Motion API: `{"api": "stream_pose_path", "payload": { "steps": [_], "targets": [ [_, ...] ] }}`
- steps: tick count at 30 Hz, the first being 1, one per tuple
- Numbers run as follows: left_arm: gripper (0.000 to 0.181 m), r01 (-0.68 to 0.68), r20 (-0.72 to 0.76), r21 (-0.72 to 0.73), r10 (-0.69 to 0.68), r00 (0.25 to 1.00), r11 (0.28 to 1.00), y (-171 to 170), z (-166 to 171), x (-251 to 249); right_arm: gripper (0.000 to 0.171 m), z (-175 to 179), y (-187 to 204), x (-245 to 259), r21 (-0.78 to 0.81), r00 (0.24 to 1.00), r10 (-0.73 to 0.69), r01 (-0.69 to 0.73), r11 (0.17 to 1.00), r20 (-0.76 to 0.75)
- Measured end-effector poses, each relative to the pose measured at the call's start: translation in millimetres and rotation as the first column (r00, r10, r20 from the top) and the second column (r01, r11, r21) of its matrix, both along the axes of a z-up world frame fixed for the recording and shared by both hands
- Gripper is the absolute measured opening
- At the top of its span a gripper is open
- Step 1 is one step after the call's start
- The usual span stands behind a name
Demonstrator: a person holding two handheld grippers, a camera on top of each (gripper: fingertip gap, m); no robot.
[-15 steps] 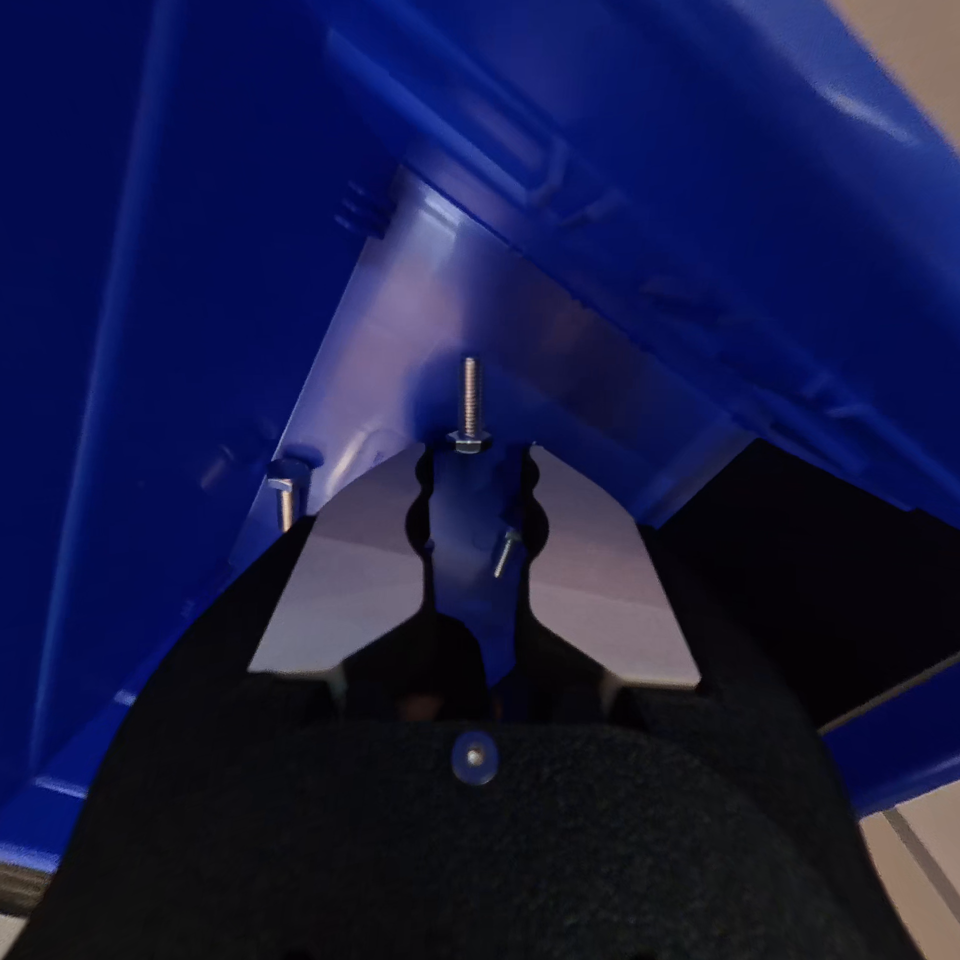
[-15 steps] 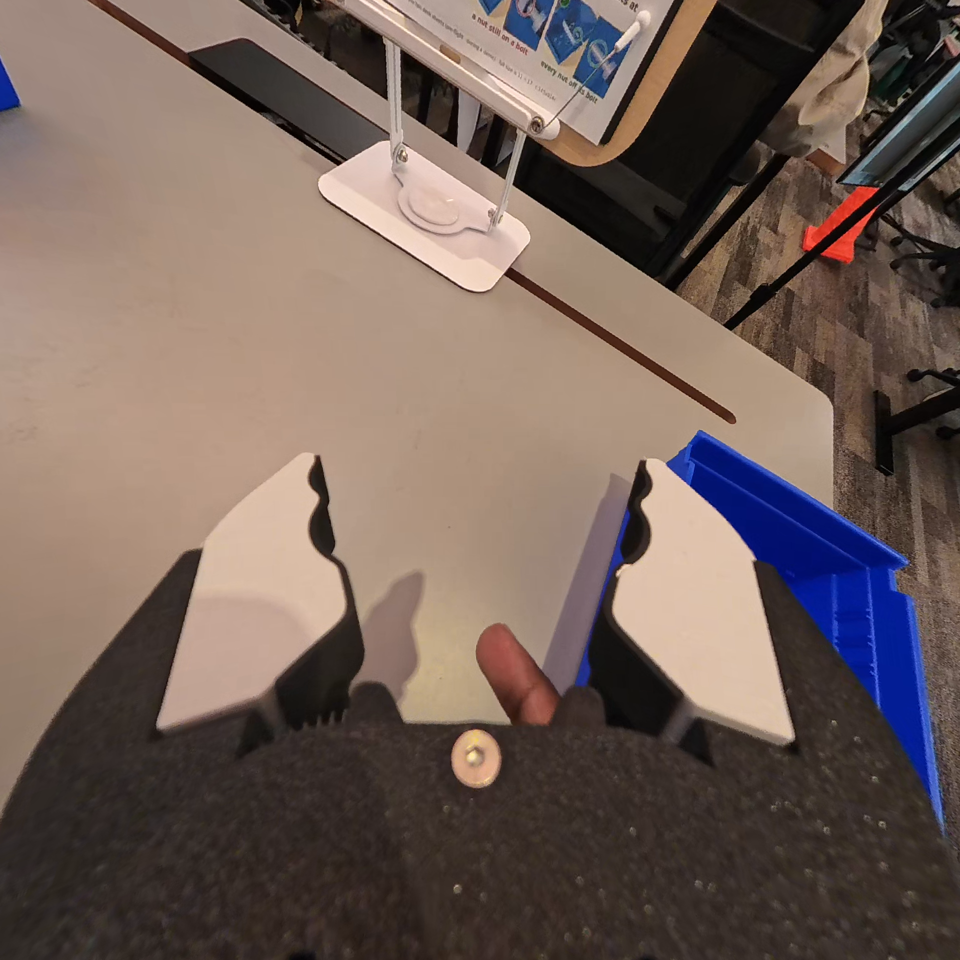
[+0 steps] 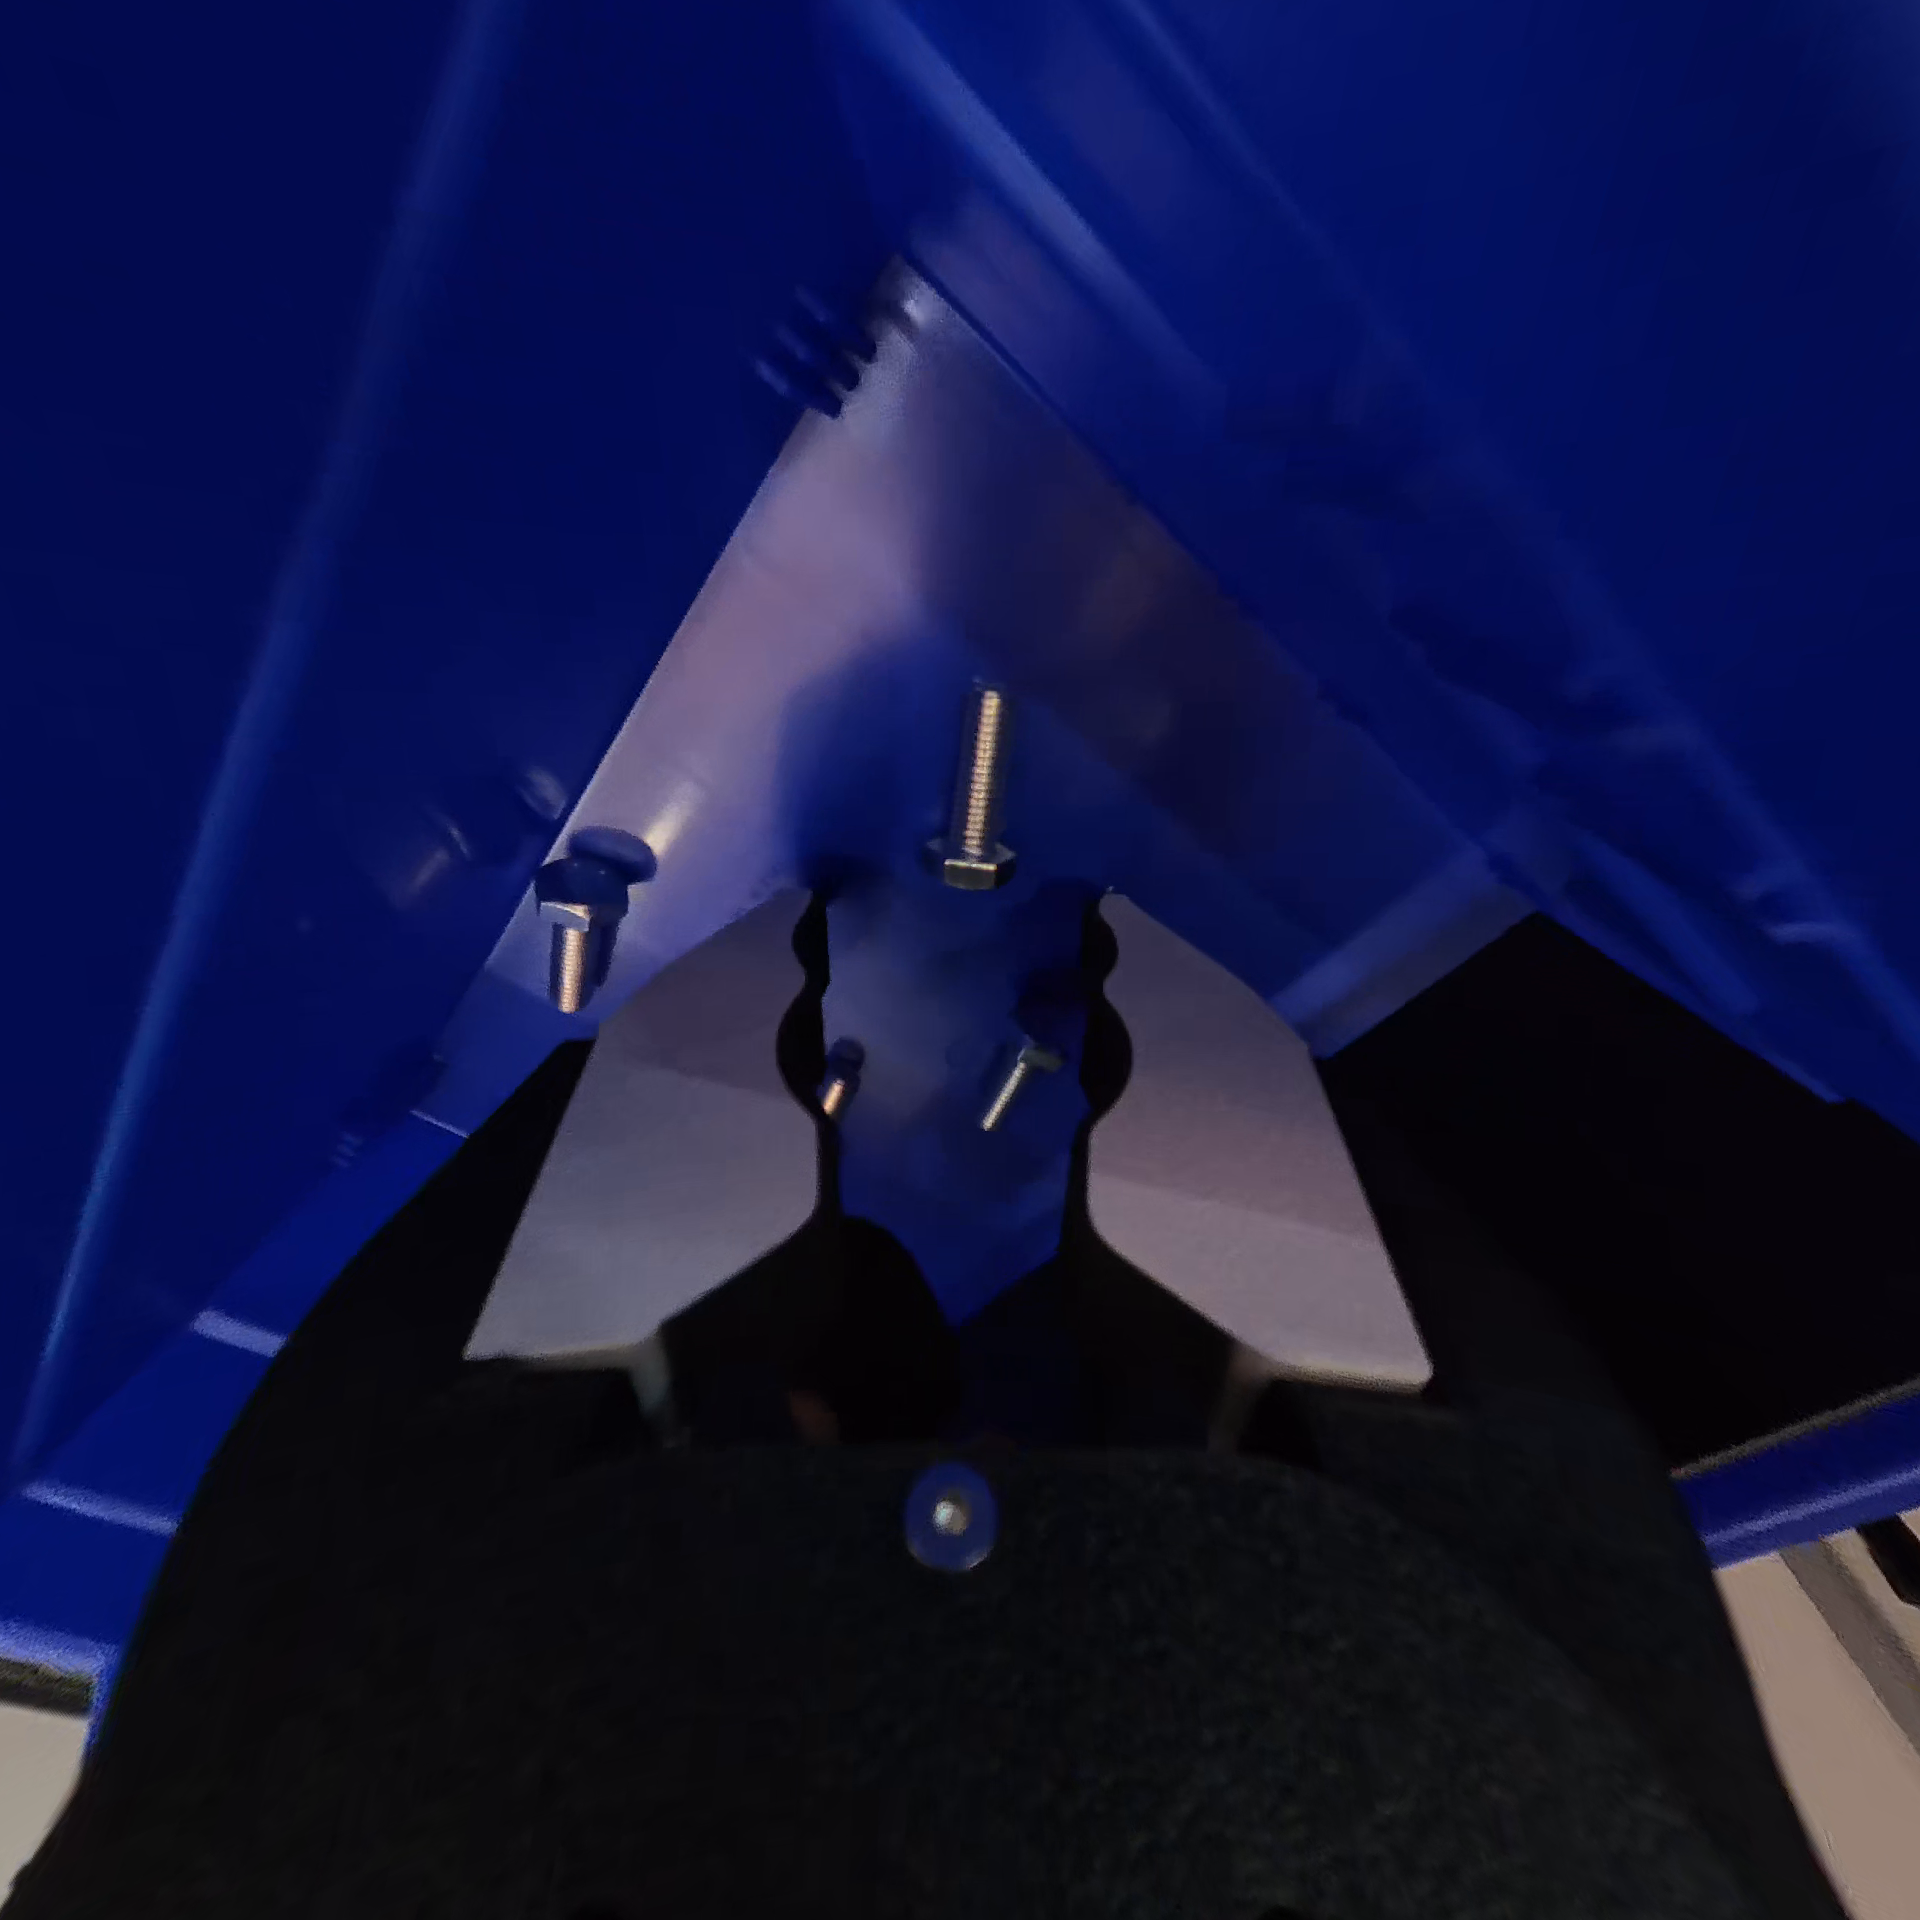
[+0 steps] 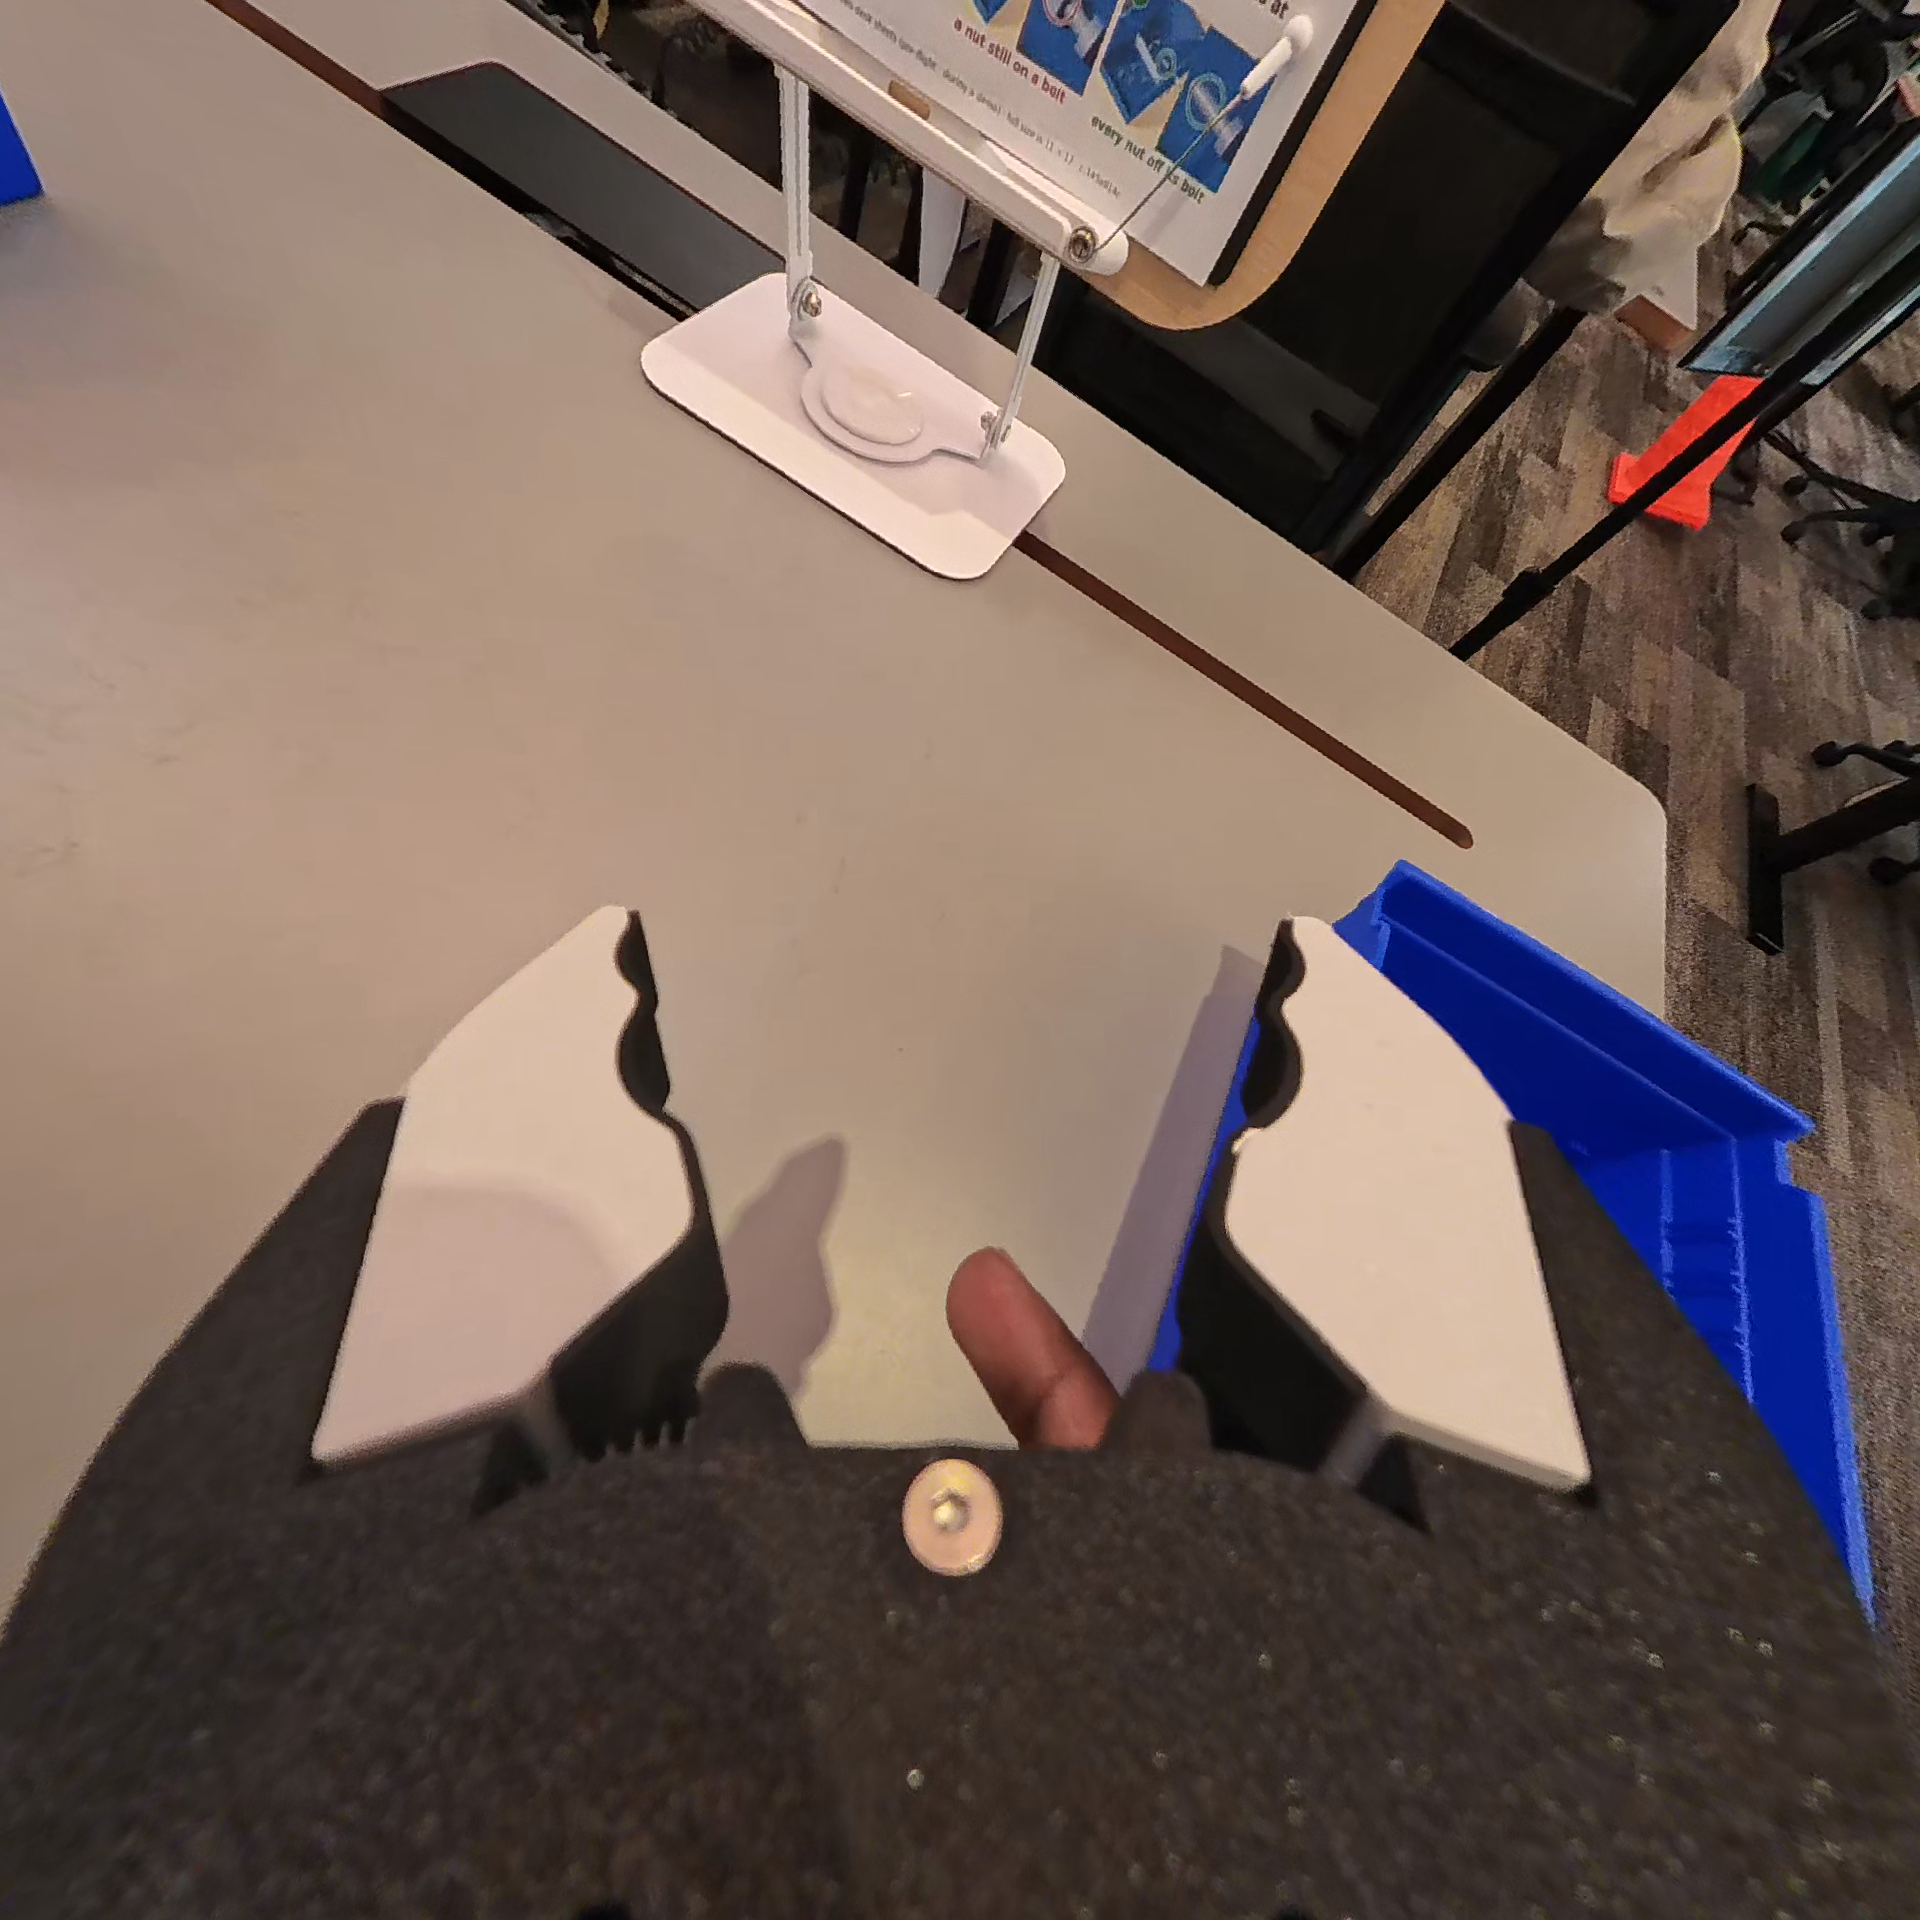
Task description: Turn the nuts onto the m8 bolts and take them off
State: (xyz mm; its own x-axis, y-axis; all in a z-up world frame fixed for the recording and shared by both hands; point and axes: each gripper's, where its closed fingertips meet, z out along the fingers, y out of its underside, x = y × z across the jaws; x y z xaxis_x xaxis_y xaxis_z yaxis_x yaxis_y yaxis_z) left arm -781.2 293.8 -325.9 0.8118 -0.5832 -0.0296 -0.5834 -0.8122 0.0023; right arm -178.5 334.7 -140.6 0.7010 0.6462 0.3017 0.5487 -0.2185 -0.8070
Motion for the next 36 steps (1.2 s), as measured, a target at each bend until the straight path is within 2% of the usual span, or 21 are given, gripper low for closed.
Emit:
{"api": "stream_pose_path", "payload": {
  "steps": [8,12,22,25,29,36],
  "targets": [
    [0.036,0.009,0.054,0.055,-0.012,0.998,0.998,6,0,5,0.110,-2,0,-4,-0.004,1.000,0.008,-0.008,1.000,0.008],
    [0.016,0.011,0.093,0.042,-0.015,0.996,0.999,6,0,9,0.110,-1,1,-3,0.001,1.000,0.002,-0.002,1.000,0.009],
    [0.016,0.030,0.100,0.058,-0.036,0.994,0.998,7,0,11,0.110,-2,0,-8,0.000,1.000,0.013,-0.013,1.000,0.021],
    [0.015,0.065,0.078,0.068,-0.070,0.994,0.996,6,0,12,0.110,-1,-1,-9,0.002,1.000,0.014,-0.014,1.000,0.022],
    [0.016,0.176,0.005,0.111,-0.178,0.984,0.978,7,0,13,0.110,0,-1,-9,0.003,1.000,0.014,-0.014,1.000,0.022],
    [0.015,0.064,0.113,0.067,-0.071,0.991,0.996,5,2,14,0.110,1,-5,-9,0.005,1.000,0.019,-0.019,1.000,0.022]
  ]
}}
